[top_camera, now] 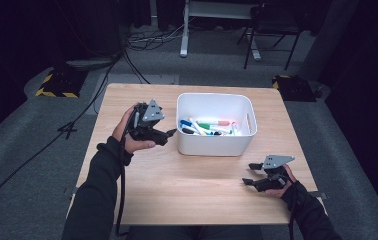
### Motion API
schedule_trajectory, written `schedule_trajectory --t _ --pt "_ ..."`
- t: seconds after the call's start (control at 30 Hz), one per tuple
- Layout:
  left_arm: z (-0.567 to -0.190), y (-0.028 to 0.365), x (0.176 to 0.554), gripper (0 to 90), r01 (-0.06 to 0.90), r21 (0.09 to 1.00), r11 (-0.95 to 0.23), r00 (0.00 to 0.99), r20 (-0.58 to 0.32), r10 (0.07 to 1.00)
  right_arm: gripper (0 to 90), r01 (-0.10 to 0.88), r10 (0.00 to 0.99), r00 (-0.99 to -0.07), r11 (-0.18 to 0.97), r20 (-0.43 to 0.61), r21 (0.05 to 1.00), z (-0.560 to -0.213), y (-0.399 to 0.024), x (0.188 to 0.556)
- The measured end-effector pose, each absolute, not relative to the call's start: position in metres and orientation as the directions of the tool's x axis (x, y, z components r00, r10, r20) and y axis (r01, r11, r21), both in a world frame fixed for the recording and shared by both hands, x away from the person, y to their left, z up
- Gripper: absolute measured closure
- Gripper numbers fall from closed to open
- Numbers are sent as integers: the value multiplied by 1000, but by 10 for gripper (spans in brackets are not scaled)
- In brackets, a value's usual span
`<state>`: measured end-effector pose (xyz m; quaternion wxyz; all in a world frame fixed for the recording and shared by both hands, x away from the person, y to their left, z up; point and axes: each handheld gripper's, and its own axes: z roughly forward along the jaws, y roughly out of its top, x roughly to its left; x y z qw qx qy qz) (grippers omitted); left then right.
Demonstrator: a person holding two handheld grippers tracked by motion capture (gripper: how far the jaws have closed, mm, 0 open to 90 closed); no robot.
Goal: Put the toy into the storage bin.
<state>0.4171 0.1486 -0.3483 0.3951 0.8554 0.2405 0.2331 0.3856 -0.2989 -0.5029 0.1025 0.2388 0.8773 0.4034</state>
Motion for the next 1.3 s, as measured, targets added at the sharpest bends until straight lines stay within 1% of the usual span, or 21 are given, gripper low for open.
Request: schedule_trajectory --t 0.07,0.13,0.23,0.3,0.33,0.4,0.47,0.53,0.67,0.73,0.97,1.03,1.2,1.3 --pt "-355 153 414 161 246 782 -572 763 207 612 320 332 500 -866 563 8 757 -503 -299 386" --pt "-360 158 413 161 250 754 -607 761 234 605 320 336 501 -865 561 13 757 -503 -299 386" --pt "-370 161 409 161 267 774 -574 743 214 634 320 334 499 -866 561 12 758 -503 -299 386" --pt "-375 164 407 161 280 772 -571 751 194 631 320 334 498 -867 561 13 757 -503 -299 386" --pt "-379 165 406 161 278 760 -588 753 209 625 320 334 498 -867 562 12 757 -503 -299 386" --pt "-384 165 404 161 288 765 -576 750 195 632 320 333 498 -867 562 11 757 -503 -299 386" --pt "-395 170 400 162 296 747 -595 747 207 631 320 335 501 -866 561 12 757 -503 -299 386" --pt "-403 172 397 161 311 741 -595 749 195 633 320 335 501 -866 561 12 757 -503 -299 386" --pt "-421 180 391 163 328 712 -621 748 206 631 320 334 500 -866 561 12 757 -503 -299 386" --pt "-429 183 386 162 349 721 -599 743 177 645 320 336 501 -866 561 13 757 -503 -299 386" --pt "-455 192 370 162 390 695 -604 731 166 662 320 336 501 -865 561 13 757 -503 -299 386" --pt "-459 195 367 161 406 683 -607 739 145 658 319 336 501 -865 561 13 757 -503 -299 386" --pt "-471 198 355 162 427 671 -607 732 137 667 320 330 498 -867 564 7 757 -503 -299 386" --pt "-479 201 347 162 451 666 -594 722 118 681 320 335 501 -866 561 12 757 -503 -299 386"
